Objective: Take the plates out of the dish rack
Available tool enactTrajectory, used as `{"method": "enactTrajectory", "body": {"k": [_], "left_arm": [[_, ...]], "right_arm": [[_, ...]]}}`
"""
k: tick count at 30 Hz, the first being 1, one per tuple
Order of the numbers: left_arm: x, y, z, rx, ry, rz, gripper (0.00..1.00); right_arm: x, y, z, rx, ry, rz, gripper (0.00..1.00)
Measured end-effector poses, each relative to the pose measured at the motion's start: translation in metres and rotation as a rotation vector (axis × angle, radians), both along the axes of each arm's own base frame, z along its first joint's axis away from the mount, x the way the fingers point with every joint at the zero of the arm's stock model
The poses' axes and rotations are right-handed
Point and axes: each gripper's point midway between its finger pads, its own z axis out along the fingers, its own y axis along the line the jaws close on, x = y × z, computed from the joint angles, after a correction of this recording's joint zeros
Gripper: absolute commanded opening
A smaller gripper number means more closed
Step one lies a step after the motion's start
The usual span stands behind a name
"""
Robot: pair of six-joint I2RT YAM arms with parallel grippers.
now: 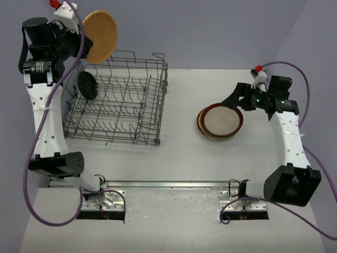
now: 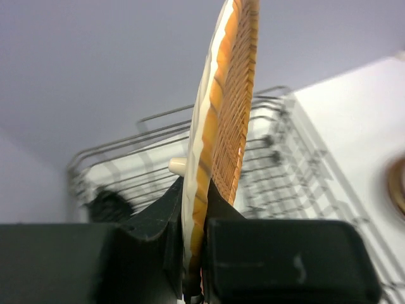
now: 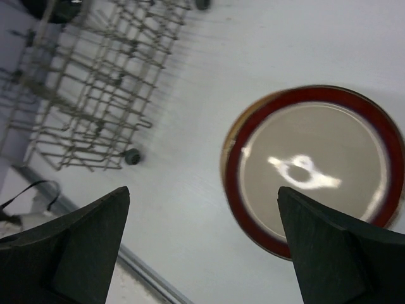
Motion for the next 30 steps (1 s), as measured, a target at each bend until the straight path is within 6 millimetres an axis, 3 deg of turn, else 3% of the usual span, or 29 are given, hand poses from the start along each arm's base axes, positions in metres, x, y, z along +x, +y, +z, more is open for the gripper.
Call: {"method": "enactTrajectory", "body": {"k": [3, 5, 7, 10, 12, 14, 21, 24, 27, 28, 30], "left_arm": [[-0.036, -0.075, 0.001, -0.026, 0.015, -0.254, 0.00], [-0.057, -0.116, -0.014, -0.068, 0.077, -0.415, 0.00], [-0.072, -0.141, -0.039, -0.138, 0.178, -0.529, 0.00], [-0.086, -0.161, -0.087, -0.263, 0.367, -0.626, 0.00], [-0.091, -0.169, -0.121, -0.325, 0.492, -0.647, 0.00], [-0.096, -0.174, -0.141, -0.356, 0.570, -0.657, 0.00], [-0.123, -0.210, -0.158, -0.362, 0.652, -0.791, 0.00], [-0.135, -0.221, -0.168, -0.364, 0.696, -0.833, 0.00], [-0.144, -0.229, -0.175, -0.361, 0.726, -0.859, 0.04], [-0.146, -0.231, -0.177, -0.360, 0.731, -0.864, 0.07], [-0.143, -0.231, -0.180, -0.345, 0.729, -0.847, 0.20]], "right_arm": [[-0.009, 0.044, 0.028, 0.081, -0.082, 0.142, 0.99], [-0.019, 0.073, 0.050, 0.113, -0.153, 0.236, 0.99], [-0.030, 0.096, 0.069, 0.139, -0.217, 0.315, 0.99], [-0.043, 0.121, 0.092, 0.180, -0.278, 0.405, 0.99], [-0.047, 0.132, 0.097, 0.201, -0.291, 0.442, 0.99], [-0.049, 0.141, 0.098, 0.213, -0.288, 0.466, 0.99], [-0.049, 0.183, 0.071, 0.226, -0.195, 0.542, 0.96], [-0.040, 0.193, 0.053, 0.230, -0.130, 0.531, 0.69], [-0.033, 0.199, 0.041, 0.240, -0.074, 0.515, 0.14], [-0.031, 0.200, 0.039, 0.242, -0.063, 0.512, 0.02], [-0.033, 0.203, 0.040, 0.253, -0.056, 0.526, 0.00]]}}
